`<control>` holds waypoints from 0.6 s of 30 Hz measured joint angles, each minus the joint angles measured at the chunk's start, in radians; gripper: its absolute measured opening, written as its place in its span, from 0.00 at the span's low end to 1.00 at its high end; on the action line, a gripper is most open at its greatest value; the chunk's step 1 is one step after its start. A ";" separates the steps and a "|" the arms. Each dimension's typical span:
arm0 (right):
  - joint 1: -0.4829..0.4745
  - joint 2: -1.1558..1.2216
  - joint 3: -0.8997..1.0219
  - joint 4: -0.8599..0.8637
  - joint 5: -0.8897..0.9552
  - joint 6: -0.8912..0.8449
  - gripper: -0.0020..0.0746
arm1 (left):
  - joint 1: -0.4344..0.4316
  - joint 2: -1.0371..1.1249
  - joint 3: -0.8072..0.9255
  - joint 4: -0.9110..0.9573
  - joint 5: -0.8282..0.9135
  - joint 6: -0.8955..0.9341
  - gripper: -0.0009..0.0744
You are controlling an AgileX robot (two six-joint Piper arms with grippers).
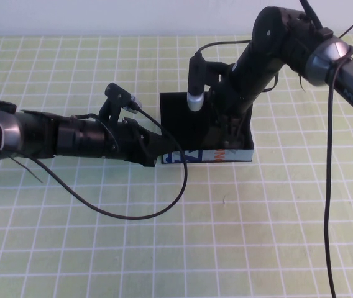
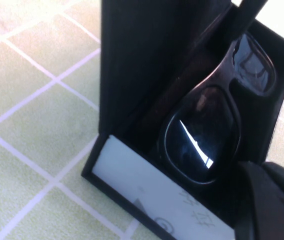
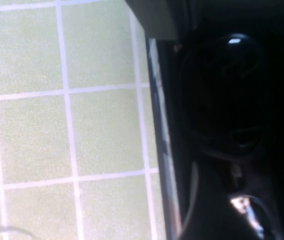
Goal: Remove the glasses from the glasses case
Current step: Pick up the glasses from the glasses case
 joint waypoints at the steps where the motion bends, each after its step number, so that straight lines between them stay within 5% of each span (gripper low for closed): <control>1: 0.000 0.008 0.000 0.000 0.000 0.005 0.44 | 0.000 0.000 0.000 0.000 0.000 0.000 0.01; 18: 0.013 0.029 0.000 -0.037 -0.018 0.033 0.44 | 0.000 0.000 0.000 0.000 0.002 -0.002 0.01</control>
